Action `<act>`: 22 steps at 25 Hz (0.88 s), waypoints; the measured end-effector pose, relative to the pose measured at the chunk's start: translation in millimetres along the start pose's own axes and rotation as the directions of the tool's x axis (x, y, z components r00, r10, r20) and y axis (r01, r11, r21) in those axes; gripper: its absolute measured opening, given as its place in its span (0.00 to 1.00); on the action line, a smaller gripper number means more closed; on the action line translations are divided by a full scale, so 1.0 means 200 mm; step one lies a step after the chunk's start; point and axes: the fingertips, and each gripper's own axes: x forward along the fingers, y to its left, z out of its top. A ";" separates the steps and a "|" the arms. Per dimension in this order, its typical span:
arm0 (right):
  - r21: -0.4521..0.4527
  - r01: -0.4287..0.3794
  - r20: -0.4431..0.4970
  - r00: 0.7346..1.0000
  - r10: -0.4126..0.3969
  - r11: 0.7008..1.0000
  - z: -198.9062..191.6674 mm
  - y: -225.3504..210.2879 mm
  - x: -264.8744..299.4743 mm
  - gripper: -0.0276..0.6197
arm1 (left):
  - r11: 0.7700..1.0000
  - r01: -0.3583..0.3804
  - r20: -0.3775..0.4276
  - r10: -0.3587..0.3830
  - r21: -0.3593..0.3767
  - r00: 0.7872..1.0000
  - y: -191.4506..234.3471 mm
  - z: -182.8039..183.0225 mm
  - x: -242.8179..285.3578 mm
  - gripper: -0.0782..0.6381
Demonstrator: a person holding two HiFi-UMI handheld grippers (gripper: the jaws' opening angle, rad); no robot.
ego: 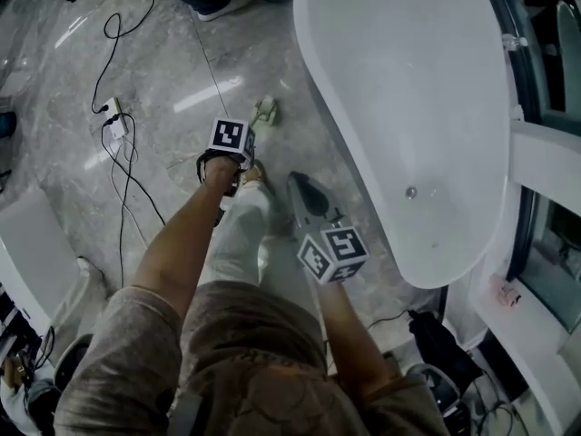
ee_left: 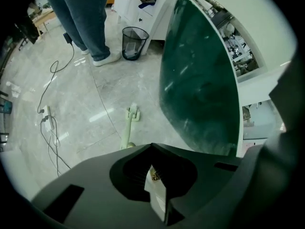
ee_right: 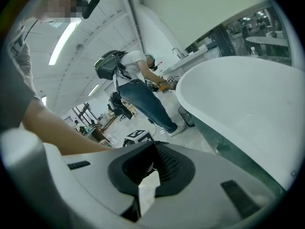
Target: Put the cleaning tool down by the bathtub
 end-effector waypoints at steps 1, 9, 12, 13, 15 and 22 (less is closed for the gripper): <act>0.000 -0.006 0.002 1.000 0.006 1.000 0.02 0.03 -0.03 0.04 | 1.000 0.002 0.001 -0.002 0.000 1.000 -0.03 -0.03 -0.05 0.11; -0.070 -0.036 -0.012 0.999 0.035 0.997 0.12 0.25 -0.27 0.04 | 0.995 0.025 0.087 -0.034 0.099 0.996 -0.28 -0.20 -0.54 0.11; -0.102 -0.011 -0.026 1.000 0.008 0.995 0.14 0.28 -0.37 0.04 | 0.994 0.040 0.143 -0.055 0.103 0.988 -0.36 -0.26 -0.72 0.11; -0.109 -0.005 -0.030 1.000 0.002 0.994 0.15 0.28 -0.40 0.04 | 0.993 0.044 0.161 -0.062 0.112 0.985 -0.39 -0.28 -0.79 0.11; -0.117 -0.002 -0.039 0.999 -0.002 0.993 0.17 0.30 -0.45 0.04 | 0.988 0.049 0.197 -0.078 0.146 0.977 -0.45 -0.33 -0.90 0.11; -0.163 -0.044 -0.077 0.997 0.032 0.986 0.20 0.40 -0.63 0.04 | 0.953 0.020 0.365 -0.136 0.304 0.921 -0.67 -0.44 -1.34 0.11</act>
